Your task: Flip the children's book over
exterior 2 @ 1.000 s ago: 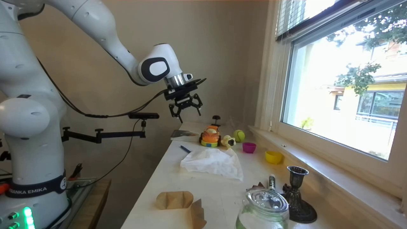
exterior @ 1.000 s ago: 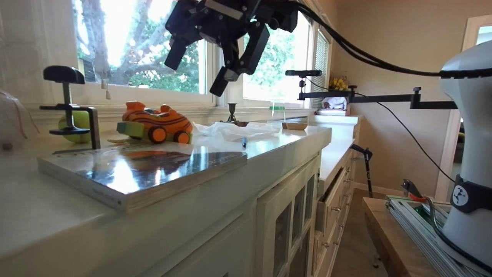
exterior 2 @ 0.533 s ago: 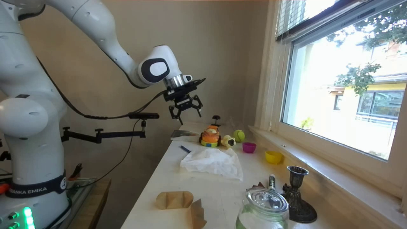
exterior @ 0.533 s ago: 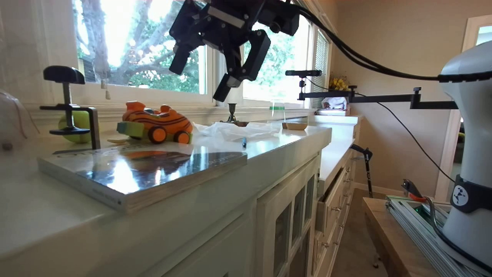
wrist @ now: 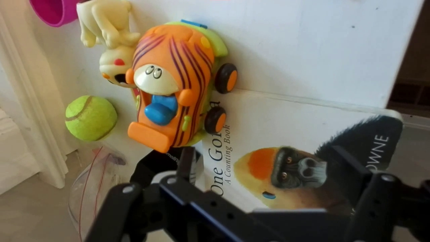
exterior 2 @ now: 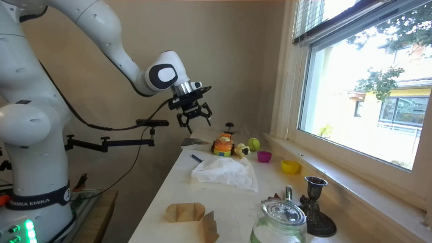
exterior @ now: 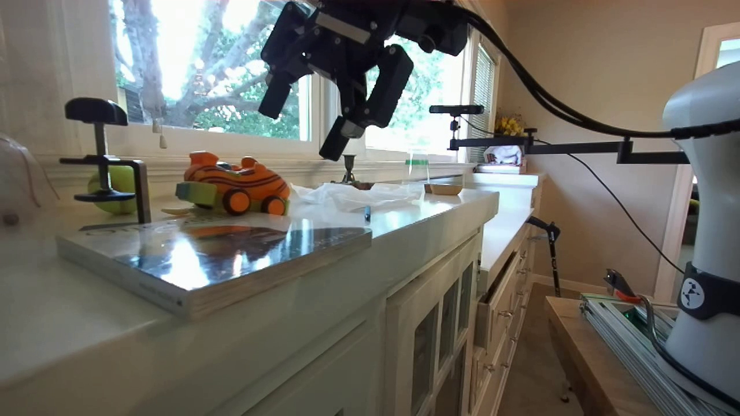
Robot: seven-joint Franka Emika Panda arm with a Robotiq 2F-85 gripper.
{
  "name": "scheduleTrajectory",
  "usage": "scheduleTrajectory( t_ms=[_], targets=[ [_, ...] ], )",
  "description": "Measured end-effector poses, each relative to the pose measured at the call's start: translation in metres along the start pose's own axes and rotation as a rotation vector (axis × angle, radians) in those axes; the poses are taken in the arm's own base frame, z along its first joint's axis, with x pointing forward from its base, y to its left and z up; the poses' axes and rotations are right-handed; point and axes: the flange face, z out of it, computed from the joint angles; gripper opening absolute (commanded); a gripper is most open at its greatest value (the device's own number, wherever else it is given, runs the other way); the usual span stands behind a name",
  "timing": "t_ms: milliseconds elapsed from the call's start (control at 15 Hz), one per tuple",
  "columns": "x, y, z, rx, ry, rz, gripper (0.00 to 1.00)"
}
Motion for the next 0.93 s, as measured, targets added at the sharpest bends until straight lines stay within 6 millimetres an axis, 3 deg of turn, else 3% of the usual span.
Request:
scheduleTrajectory(
  t_ms=[467, 933],
  targets=[
    [0.030, -0.024, -0.005, 0.015, -0.004, 0.060, 1.00],
    [0.039, -0.033, -0.006, 0.015, -0.048, 0.017, 1.00]
  ],
)
